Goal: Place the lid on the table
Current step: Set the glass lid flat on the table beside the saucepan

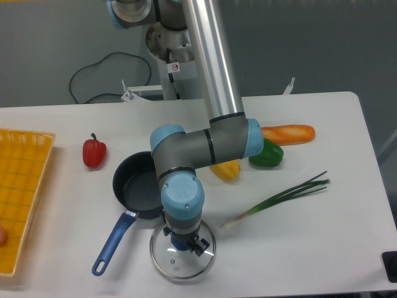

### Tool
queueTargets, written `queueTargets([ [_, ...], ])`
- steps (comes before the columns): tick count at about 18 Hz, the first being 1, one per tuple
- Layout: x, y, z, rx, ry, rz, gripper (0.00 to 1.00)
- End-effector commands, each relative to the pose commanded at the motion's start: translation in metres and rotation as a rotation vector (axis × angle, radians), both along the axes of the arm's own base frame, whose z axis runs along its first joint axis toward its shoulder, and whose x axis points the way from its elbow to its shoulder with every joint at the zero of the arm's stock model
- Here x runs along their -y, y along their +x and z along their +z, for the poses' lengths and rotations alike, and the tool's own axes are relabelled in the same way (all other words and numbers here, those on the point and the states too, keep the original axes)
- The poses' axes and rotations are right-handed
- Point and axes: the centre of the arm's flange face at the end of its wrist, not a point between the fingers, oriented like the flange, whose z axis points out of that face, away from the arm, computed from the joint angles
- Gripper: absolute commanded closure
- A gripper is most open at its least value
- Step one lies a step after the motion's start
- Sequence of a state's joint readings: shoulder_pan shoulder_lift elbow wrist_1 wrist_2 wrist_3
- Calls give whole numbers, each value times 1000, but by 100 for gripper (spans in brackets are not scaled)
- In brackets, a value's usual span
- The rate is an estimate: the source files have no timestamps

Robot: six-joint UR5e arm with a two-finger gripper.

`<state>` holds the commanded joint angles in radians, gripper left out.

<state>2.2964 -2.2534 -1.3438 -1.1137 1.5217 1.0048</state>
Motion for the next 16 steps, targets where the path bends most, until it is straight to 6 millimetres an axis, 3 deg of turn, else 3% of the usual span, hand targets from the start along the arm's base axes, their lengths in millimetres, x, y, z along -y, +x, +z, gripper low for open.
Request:
queueTargets([
  [16,-2,4,-8,7,-10,-6,28],
])
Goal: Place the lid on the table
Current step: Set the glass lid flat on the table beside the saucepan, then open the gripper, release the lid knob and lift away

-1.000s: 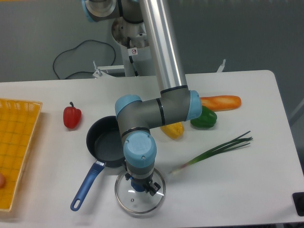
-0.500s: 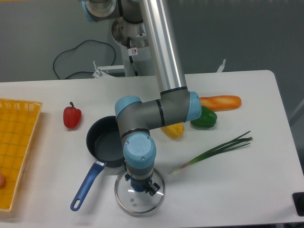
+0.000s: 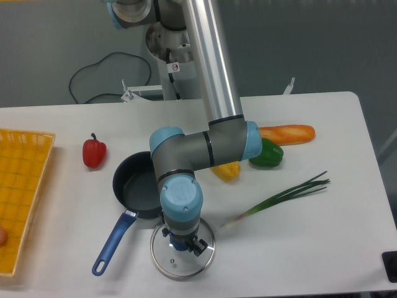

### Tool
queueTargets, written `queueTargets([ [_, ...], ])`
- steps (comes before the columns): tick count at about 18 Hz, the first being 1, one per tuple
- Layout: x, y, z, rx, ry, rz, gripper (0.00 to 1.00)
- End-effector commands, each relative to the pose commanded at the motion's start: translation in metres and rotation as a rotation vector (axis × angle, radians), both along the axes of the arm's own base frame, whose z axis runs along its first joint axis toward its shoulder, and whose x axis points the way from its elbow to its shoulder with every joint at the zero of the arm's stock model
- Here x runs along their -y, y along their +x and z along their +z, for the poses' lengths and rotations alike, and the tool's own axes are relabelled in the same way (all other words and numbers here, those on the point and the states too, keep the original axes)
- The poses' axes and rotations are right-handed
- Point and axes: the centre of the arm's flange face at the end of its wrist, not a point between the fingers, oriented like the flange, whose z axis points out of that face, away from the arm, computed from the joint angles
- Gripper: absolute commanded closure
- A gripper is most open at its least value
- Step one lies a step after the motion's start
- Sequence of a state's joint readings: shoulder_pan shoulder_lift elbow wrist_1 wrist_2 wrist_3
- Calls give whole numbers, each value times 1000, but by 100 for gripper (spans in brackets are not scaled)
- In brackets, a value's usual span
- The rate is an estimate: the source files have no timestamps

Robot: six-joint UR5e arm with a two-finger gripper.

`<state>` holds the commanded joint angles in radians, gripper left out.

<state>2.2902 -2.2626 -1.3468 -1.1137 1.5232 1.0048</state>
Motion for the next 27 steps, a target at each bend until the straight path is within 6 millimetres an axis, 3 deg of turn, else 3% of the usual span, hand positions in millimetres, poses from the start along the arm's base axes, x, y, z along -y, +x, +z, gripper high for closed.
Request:
queueTargets([
  [3,0,0,-1,2,0,0,28],
  [7,0,0,0,0,0,0,20],
  [9,-1,-1,1,-3,4,-2,3],
  [10,-2,-2,4,-11,13,-3,1],
  [19,-12,-10,20,-109,122,-28,0],
  [23,-6,-8,35,-124,126,-27,0],
  [27,2,-11,31,-175,63,-32,0],
])
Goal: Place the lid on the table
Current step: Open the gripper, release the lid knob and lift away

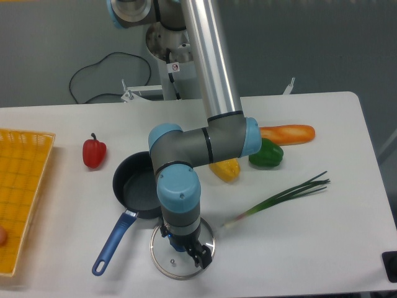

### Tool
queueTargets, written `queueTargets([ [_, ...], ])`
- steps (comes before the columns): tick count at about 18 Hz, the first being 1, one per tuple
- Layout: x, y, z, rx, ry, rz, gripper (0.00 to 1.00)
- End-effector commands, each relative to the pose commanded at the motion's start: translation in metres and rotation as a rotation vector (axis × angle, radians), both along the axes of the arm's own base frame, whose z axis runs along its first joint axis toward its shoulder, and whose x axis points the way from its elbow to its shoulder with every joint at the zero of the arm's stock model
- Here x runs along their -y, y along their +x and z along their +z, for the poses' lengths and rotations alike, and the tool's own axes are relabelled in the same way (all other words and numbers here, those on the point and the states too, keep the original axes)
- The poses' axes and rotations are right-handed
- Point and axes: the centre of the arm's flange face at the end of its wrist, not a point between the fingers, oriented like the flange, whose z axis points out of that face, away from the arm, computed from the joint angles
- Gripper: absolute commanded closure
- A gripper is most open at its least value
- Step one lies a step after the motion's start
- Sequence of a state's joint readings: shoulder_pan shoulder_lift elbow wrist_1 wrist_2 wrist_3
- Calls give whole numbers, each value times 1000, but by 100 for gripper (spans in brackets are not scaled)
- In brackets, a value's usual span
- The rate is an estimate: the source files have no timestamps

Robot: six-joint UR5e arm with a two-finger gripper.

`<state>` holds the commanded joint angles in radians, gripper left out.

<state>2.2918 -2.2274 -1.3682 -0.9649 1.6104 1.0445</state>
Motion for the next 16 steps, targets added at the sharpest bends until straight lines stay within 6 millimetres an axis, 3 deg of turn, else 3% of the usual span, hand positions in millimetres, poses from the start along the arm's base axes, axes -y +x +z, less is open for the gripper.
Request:
queueTargets([
  [3,3,1,-2,-18,-27,-34,0],
  [7,14,5,14,-32,-28,-69,0],
  [16,34,21,29,-37,-36,-85,0],
])
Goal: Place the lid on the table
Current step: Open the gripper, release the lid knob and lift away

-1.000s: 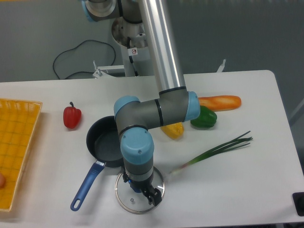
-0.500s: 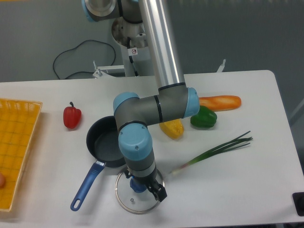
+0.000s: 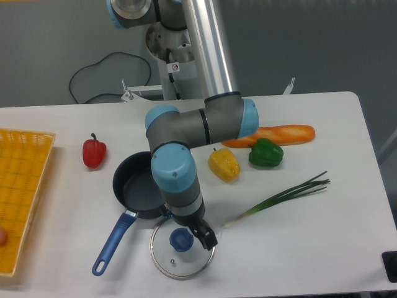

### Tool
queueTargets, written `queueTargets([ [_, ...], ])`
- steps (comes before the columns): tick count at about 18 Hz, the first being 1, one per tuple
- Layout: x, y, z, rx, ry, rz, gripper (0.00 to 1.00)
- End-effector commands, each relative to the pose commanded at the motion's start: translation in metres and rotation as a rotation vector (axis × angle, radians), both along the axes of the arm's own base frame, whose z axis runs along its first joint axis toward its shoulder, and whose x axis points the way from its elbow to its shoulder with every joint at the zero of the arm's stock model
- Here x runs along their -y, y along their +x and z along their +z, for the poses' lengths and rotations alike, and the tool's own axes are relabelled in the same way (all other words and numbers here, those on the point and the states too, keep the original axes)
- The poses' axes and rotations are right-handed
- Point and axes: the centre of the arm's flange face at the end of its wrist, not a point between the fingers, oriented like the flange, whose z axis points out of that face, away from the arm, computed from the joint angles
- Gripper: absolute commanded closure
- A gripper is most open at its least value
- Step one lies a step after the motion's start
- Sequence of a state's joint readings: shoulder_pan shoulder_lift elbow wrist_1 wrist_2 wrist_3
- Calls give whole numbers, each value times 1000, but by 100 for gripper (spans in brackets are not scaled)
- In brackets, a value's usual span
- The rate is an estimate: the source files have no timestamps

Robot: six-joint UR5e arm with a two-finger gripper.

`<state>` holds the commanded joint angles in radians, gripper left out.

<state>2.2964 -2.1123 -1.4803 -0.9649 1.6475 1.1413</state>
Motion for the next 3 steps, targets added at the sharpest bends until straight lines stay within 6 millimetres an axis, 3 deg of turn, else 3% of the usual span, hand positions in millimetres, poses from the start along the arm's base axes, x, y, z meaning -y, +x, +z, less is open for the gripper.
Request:
queueTargets([
  [3,4,-1,-6,-3,-19,5,0],
])
